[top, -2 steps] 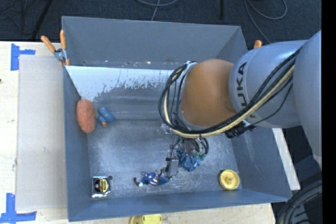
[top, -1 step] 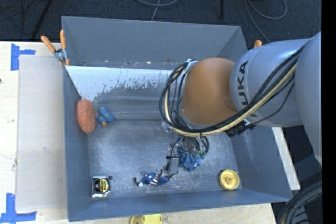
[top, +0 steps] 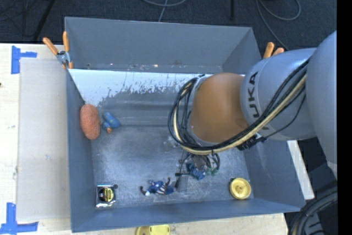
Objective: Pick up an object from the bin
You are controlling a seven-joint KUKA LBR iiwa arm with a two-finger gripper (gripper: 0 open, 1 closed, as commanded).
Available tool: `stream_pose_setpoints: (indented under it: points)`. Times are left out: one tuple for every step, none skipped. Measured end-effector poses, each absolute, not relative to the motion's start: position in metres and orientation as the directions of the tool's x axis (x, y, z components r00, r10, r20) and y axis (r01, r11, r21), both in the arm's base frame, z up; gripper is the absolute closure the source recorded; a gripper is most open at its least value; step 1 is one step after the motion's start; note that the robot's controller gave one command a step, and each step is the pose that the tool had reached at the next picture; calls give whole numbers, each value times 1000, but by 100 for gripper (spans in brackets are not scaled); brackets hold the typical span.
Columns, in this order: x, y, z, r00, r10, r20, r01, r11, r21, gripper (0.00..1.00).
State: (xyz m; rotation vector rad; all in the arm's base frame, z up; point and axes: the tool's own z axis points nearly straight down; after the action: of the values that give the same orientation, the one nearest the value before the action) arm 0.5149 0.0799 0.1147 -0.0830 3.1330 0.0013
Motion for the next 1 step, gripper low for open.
stream_pose_setpoints:
  points:
    - [492, 96, 75, -969, -247, 3, -247, 969, 0, 0]
